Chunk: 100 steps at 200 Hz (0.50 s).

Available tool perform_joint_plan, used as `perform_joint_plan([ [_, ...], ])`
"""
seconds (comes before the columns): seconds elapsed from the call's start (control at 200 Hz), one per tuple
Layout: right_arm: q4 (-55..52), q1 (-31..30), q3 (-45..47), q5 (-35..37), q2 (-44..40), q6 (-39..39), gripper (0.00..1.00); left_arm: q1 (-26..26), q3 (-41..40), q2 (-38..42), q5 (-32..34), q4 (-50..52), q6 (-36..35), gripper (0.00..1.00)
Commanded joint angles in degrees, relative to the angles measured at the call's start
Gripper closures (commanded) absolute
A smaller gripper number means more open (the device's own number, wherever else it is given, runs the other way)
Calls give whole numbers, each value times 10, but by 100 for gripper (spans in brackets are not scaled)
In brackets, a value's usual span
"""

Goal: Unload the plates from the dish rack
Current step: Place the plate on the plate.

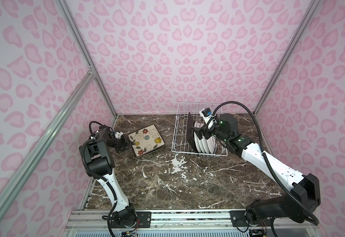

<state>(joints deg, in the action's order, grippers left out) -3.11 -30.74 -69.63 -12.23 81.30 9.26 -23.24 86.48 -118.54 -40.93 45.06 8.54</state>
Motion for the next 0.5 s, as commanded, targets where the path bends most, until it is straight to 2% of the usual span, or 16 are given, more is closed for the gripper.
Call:
perform_joint_plan([
  [0.0,-5,0,-4,0,6,3,1,1,-2,22,2,-16,17,58],
  [0.155,-9,0,-11,-3,14,1,1,0,-6,50,35,-37,51,55],
  [0.27,-4,0,-10,-1,13,-3,1,1,-13,64,62,-66,87,62],
  [0.29,-3,0,-9,0,13,-4,1,0,-14,65,70,-70,93,68],
  [0.375,-4,0,-9,2,13,-4,1,0,-17,69,101,-88,114,76],
  [0.495,-5,0,-9,5,13,-6,1,0,-14,63,147,-105,135,97],
])
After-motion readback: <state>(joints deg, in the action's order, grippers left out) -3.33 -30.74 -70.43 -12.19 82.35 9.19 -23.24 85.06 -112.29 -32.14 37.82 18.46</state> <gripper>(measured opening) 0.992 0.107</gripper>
